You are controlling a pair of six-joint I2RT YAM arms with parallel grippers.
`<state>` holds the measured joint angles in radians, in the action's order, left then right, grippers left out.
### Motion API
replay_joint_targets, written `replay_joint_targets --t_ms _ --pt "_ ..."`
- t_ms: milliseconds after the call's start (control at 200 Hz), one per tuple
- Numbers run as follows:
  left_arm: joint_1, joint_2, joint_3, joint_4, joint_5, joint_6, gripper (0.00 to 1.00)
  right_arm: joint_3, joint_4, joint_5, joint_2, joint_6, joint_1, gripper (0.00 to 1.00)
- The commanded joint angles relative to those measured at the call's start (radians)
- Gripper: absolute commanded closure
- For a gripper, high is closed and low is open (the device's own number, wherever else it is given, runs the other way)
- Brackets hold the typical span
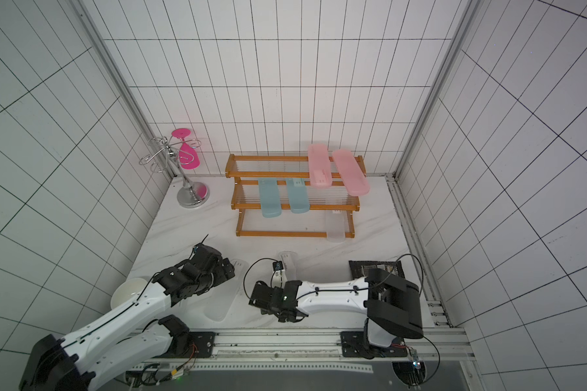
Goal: Place the pencil cases on the shelf according to color
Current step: Pick up the pencil case from the center of the board.
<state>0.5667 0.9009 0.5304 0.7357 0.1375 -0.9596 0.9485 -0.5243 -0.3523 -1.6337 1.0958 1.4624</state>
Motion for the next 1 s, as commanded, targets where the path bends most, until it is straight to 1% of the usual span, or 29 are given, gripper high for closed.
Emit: replay_joint_targets --t_ms 0,140,280,445,510,560,650,775,910,1000 --pt "-0.002 -0.04 -0.012 0.033 0.003 0.016 0.03 0.042 -0.114 -0.052 -0.035 0.087 0.007 0.01" --pt "0.001 -0.042 -0.007 0.035 -0.02 0.014 0.03 -0.053 -0.116 -0.076 0.042 0.132 -0.001 0.01" --pt "0.042 0.012 0.016 0.035 -0.033 -0.014 0.02 -0.189 -0.076 -0.07 0.186 0.121 -0.02 0.01" --pt "0.158 0.085 0.057 0.029 0.041 -0.077 0.03 -0.398 0.104 -0.043 0.44 0.091 -0.027 0.01" --pt "0.175 0.093 0.068 0.039 0.062 -0.099 0.02 -0.418 0.116 -0.043 0.514 0.067 -0.024 0.01" --pt "0.176 0.085 0.066 0.04 0.077 -0.116 0.02 -0.406 0.107 -0.051 0.536 0.051 -0.02 0.01" --pt "0.167 0.055 0.039 0.033 0.11 -0.152 0.02 -0.343 0.07 -0.061 0.492 0.033 -0.019 0.01" --pt "0.128 0.011 -0.001 0.024 0.089 -0.154 0.02 -0.219 0.055 -0.062 0.317 0.006 -0.011 0.01" --pt "0.116 -0.019 -0.017 0.051 0.064 -0.15 0.02 -0.085 0.036 -0.044 0.111 0.0 -0.006 0.01" --pt "0.112 -0.025 -0.04 0.049 0.043 -0.155 0.02 -0.036 0.037 -0.022 0.032 0.006 -0.003 0.01"
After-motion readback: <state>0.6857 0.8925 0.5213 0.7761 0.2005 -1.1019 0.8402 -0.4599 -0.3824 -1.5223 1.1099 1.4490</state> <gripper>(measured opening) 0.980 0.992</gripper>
